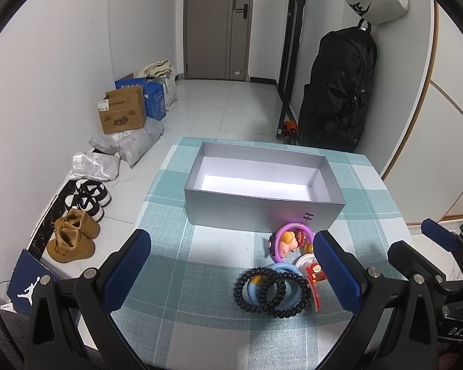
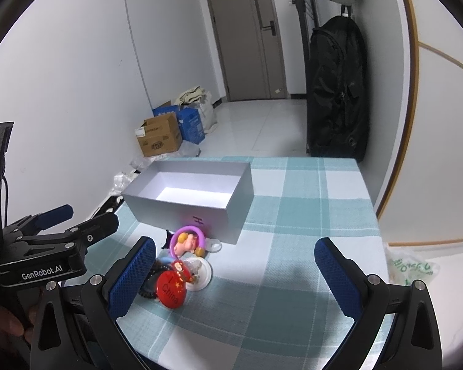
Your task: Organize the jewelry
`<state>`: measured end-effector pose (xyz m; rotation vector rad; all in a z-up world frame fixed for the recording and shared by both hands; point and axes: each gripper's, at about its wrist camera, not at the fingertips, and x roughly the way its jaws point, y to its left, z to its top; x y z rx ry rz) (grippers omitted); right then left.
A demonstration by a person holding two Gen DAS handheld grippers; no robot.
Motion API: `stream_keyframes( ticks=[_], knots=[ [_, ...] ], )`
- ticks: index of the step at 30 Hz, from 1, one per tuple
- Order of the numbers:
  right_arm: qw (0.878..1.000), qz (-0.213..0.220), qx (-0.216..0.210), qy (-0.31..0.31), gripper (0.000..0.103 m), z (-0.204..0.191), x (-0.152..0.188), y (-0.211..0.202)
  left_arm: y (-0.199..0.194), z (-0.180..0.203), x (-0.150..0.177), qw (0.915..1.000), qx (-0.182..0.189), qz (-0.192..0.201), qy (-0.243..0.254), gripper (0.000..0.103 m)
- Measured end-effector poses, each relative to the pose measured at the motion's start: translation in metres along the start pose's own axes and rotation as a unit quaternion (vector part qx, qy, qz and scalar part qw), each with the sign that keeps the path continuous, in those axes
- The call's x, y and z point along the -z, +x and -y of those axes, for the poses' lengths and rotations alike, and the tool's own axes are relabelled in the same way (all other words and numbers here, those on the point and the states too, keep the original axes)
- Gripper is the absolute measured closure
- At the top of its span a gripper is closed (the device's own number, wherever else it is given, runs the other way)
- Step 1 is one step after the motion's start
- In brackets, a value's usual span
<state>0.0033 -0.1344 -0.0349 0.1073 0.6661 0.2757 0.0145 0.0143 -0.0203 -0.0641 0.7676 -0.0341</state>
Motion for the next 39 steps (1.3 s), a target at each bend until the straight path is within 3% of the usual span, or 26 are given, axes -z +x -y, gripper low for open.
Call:
stream_keyframes(
  ticks=[6,11,16,22,29,33,39],
  knots=[
    [0.998,-0.037,-0.048,0.006,0.0,-0.002,0.005,0.014,0.006,-0.01,-0.003,0.9997,0.007,-0.017,-0.016,0.001],
    [0.992,-0.09,-0.093,-0.002,0.002,-0.016,0.016,0.032,0.02,-0.03,-0.005,0.9978,-0.013,-0.053,-0.037,0.001],
    [0.985,-0.13,-0.113,-0.017,0.016,-0.031,0.026,0.049,0.029,-0.044,-0.003,0.9958,-0.009,-0.073,-0.053,0.004],
    [0.977,-0.17,-0.128,-0.015,0.047,-0.039,0.035,0.067,0.037,-0.049,0.002,0.9927,0.017,-0.106,-0.055,0.004],
    [0.971,-0.182,-0.153,-0.003,0.08,-0.037,0.036,0.072,0.046,-0.041,0.013,0.9851,0.068,-0.154,-0.034,0.004],
    [0.972,-0.181,-0.152,-0.004,0.092,-0.038,0.035,0.069,0.051,-0.037,0.016,0.9768,0.103,-0.184,-0.041,0.004],
    [0.972,-0.175,-0.156,0.017,0.097,-0.026,0.031,0.064,0.053,-0.025,0.018,0.9725,0.126,-0.195,-0.022,0.004]
  ],
)
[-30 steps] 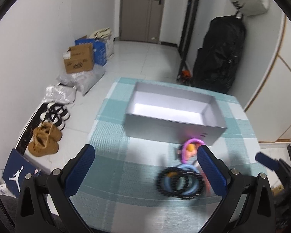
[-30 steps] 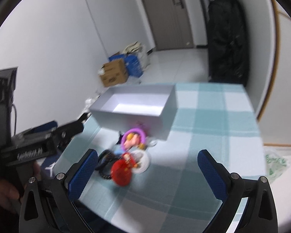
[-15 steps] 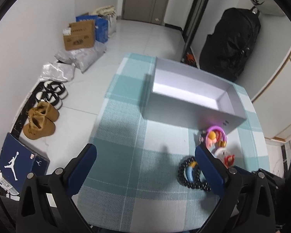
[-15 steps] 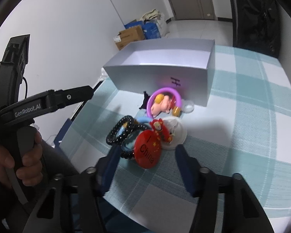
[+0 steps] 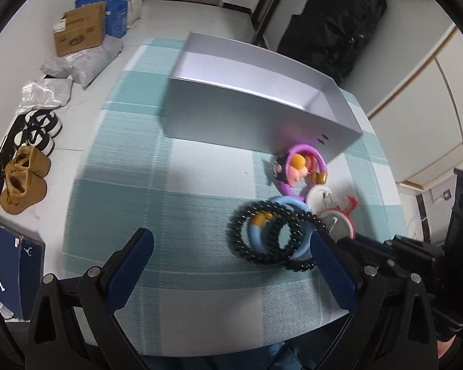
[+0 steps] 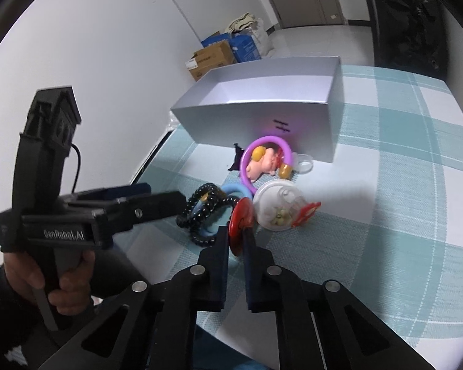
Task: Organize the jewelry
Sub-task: 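Grasp the black beaded bracelet with the left tool while the right tool grasps the white-red badge, then carry the bracelet into the box with the left tool while the right tool drops the badge there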
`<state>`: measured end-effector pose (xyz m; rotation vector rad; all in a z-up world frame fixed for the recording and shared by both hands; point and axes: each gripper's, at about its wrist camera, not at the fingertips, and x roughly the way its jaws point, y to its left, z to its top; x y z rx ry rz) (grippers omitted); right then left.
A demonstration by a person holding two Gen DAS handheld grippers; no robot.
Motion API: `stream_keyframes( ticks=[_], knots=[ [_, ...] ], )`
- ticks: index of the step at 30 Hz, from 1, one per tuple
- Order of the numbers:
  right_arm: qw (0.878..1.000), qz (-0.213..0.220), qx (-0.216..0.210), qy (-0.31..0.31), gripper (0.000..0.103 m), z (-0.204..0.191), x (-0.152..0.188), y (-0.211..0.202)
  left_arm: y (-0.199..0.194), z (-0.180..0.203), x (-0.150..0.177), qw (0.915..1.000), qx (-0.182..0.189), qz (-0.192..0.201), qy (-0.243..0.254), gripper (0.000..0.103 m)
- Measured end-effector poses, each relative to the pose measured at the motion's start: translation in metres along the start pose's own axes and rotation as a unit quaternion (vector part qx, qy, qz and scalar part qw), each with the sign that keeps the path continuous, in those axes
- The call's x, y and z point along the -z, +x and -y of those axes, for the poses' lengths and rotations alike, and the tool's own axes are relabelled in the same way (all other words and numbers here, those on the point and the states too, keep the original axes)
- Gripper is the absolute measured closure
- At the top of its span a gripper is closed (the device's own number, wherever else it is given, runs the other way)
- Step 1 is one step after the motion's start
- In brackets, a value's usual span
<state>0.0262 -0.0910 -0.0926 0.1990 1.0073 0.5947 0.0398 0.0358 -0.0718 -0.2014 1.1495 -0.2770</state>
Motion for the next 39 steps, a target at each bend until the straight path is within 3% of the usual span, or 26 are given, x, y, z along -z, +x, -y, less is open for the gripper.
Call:
stream_keyframes(
  ticks=[6,7,12,16,22,31,39],
  knots=[
    [1.0,0.012,-0.001,0.008,0.098,0.005,0.0,-0.011,0.012,0.0,0.0,0.9997,-0.012,-0.009,0.017,0.008],
    [1.0,0.014,-0.001,0.009,0.098,0.005,0.001,-0.014,0.01,0.0,0.0,0.9996,-0.016,-0.004,0.022,0.015],
    [0.999,0.028,-0.003,0.017,0.099,0.008,-0.001,-0.022,0.011,0.005,0.0,0.9989,-0.018,0.001,0.044,0.029],
    [0.999,0.037,-0.001,0.026,0.099,0.011,-0.001,-0.026,0.01,0.009,0.001,0.9984,-0.012,0.001,0.055,0.054],
    [0.998,0.053,-0.008,0.034,0.099,0.015,0.001,-0.041,0.011,0.006,0.0,0.9988,0.006,-0.005,0.048,0.067],
    [0.995,0.083,-0.017,0.043,0.099,0.016,-0.008,-0.051,0.002,0.0,-0.005,0.9994,0.031,-0.001,0.018,0.07],
    [0.991,0.114,-0.04,0.053,0.099,0.02,-0.029,-0.065,-0.031,-0.002,-0.024,0.997,0.054,0.053,-0.016,0.07]
  ],
)
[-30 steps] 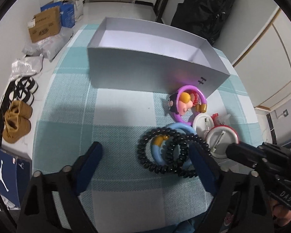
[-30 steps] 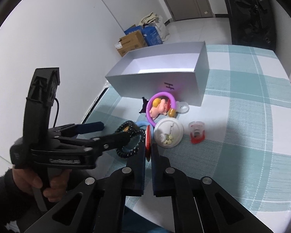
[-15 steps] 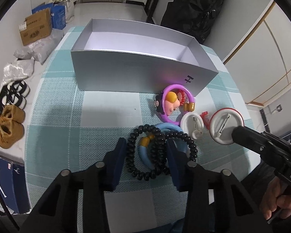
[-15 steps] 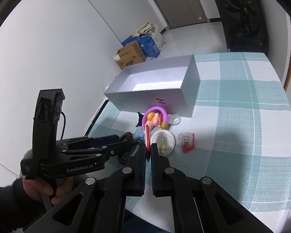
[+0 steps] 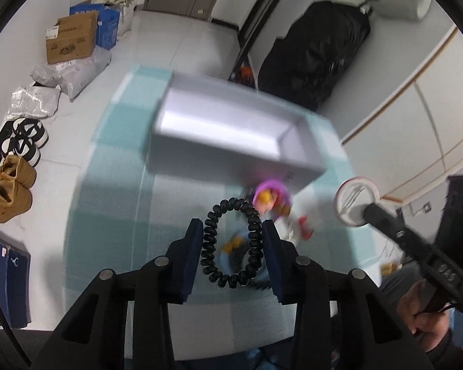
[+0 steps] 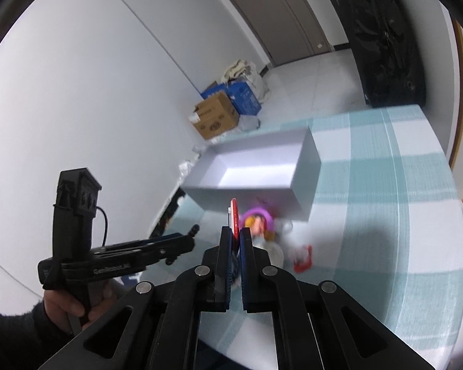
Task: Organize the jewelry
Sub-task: 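Carry the bracelet into the box with the left tool while the right tool drops the badge there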
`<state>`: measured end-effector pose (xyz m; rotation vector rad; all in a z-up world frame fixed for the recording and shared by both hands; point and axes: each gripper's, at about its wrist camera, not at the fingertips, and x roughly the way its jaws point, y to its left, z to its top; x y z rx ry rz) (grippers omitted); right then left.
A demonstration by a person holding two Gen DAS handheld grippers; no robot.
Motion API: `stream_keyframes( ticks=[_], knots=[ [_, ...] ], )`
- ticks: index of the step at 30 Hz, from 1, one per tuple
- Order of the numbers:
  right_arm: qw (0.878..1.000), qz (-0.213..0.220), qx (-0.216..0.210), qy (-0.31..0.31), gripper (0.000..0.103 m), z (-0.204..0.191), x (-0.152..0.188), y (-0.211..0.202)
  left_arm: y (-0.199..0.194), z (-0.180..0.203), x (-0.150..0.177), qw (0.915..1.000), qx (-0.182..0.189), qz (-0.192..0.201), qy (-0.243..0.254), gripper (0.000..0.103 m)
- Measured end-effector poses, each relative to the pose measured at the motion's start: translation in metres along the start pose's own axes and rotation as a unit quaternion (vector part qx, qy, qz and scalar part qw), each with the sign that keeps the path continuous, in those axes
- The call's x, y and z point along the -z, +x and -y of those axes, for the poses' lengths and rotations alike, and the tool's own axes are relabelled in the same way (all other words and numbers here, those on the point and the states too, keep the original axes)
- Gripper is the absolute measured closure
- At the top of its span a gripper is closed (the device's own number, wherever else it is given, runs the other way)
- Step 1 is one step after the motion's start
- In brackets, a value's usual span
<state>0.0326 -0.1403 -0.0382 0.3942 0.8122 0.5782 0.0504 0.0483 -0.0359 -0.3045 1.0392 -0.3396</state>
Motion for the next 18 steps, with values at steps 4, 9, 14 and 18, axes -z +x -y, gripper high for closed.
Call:
stream_keyframes(
  ticks=[4,9,14,18],
  knots=[
    [1.0,0.005,-0.005,0.005,0.099,0.002,-0.022,0.003,-0.007,0.003,-0.023,0.9993,0.022,0.027,-0.012,0.07],
    [1.0,0.003,-0.003,0.002,0.099,0.004,-0.049,0.018,0.01,0.003,-0.053,0.9992,0.026,0.025,-0.016,0.07],
    [1.0,-0.014,0.007,-0.003,0.099,0.007,-0.073,0.043,0.038,0.0,-0.072,0.9999,0.013,0.003,0.0,0.07],
    [0.999,-0.041,0.014,0.002,0.099,0.016,-0.078,0.066,0.051,-0.006,-0.081,0.9998,0.015,-0.01,-0.003,0.07]
  ],
)
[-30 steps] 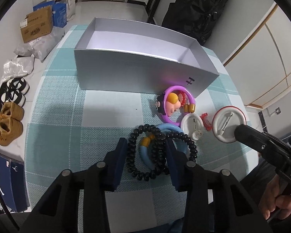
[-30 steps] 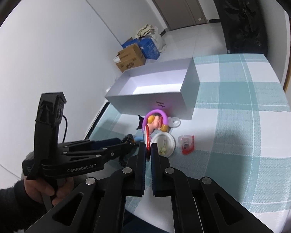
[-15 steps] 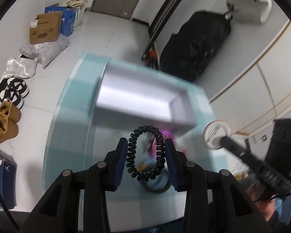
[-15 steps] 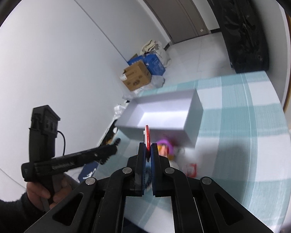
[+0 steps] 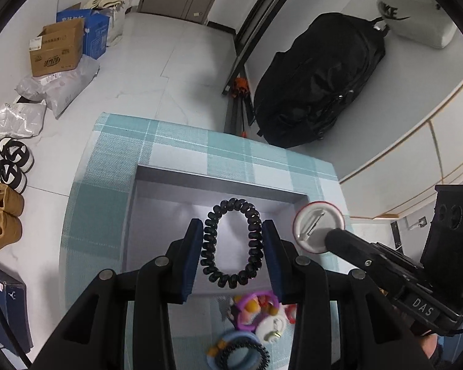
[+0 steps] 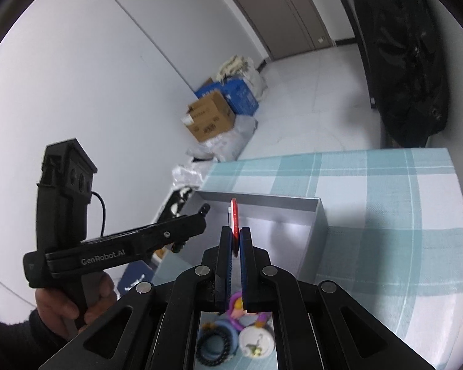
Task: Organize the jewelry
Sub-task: 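Carry the bracelet into the box with the left tool while the right tool drops the badge there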
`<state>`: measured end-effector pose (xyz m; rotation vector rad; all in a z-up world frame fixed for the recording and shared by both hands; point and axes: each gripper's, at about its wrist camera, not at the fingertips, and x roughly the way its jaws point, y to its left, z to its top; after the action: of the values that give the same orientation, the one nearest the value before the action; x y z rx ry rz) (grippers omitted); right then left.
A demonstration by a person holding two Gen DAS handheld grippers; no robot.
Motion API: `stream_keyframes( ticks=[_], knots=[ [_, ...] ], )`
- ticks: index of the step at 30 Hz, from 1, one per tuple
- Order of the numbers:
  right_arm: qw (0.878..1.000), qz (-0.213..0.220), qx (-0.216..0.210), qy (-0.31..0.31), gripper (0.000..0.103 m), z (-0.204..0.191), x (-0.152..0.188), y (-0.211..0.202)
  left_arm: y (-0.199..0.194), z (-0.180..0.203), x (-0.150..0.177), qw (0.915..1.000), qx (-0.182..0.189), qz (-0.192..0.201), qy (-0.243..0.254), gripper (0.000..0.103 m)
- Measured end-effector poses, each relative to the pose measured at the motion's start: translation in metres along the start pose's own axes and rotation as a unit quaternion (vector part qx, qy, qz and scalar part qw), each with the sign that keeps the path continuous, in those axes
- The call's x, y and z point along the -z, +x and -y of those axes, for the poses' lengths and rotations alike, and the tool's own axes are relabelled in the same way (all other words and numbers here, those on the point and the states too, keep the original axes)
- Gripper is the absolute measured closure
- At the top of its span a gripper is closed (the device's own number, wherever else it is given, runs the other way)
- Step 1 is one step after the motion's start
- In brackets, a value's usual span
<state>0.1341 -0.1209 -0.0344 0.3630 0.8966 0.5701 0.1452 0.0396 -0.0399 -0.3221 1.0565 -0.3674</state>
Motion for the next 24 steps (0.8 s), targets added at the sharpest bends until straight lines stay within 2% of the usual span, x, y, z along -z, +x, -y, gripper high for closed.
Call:
stream_keyframes(
  ticks=[5,8,10,11,13,14,16,18,21,24],
  knots=[
    [1.0,-0.023,0.006,0.015,0.099,0.01,-0.001,0.019,0.003,-0.002,-0.001,0.9999,0.01,-0.01,0.007,0.068],
    [0.999,-0.031,0.007,0.01,0.095,0.011,-0.001,0.027,0.001,-0.006,-0.001,0.9998,0.019,-0.001,0.001,0.058],
    [0.999,-0.034,0.014,0.002,0.095,0.011,-0.002,0.03,0.001,-0.007,-0.003,0.9997,0.022,0.005,-0.011,0.048],
    [0.999,-0.035,0.011,-0.002,0.091,0.01,-0.003,0.031,0.0,-0.009,-0.004,0.9994,0.029,0.006,-0.019,0.045],
    [0.999,-0.031,0.015,-0.005,0.074,0.009,-0.003,0.028,-0.002,-0.012,-0.005,0.9986,0.043,0.01,-0.029,0.035],
    [1.0,-0.025,0.014,-0.006,0.068,0.009,-0.002,0.025,-0.004,-0.012,-0.006,0.9987,0.041,0.013,-0.028,0.034],
    [1.0,-0.014,0.013,-0.01,0.068,0.007,-0.001,0.017,-0.005,-0.009,-0.007,0.9991,0.029,0.021,-0.023,0.033],
    [1.0,-0.003,0.015,-0.015,0.055,0.005,0.001,0.007,-0.009,-0.006,-0.005,0.9992,0.025,0.025,-0.02,0.032],
    [0.999,0.017,0.02,-0.022,0.05,0.004,0.006,-0.01,-0.019,-0.001,0.0,0.9987,0.021,0.046,-0.008,0.031],
    [0.999,0.031,0.026,-0.023,0.046,0.005,0.012,-0.025,-0.026,0.006,0.005,0.9979,0.02,0.062,-0.001,0.025]
  ],
)
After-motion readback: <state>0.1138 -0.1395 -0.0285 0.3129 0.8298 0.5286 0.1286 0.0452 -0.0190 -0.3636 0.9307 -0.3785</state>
